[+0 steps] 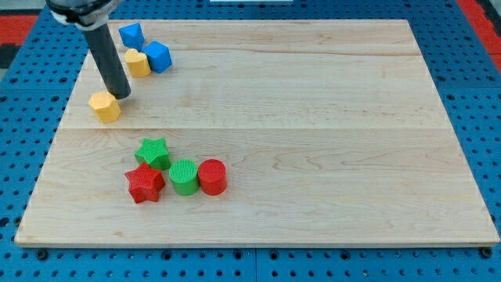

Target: Separate the yellow heart from blue cube

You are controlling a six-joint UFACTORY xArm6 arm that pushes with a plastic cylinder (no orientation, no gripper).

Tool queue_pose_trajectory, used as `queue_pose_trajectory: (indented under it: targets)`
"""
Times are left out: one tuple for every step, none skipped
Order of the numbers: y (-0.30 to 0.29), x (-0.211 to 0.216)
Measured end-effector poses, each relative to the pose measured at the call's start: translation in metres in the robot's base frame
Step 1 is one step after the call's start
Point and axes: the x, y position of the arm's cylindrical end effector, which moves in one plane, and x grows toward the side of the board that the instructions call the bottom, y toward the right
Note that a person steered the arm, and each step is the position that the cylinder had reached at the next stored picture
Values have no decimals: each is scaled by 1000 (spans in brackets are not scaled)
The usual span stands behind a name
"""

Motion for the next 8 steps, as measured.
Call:
queue_pose_trajectory:
  targets:
    - [-47,-3]
    - [-53,-29]
    - [-53,-60]
    - [-42,-82]
    - [-15,-88]
    - [13,-86]
    - [27,-44]
    - [56,-1]
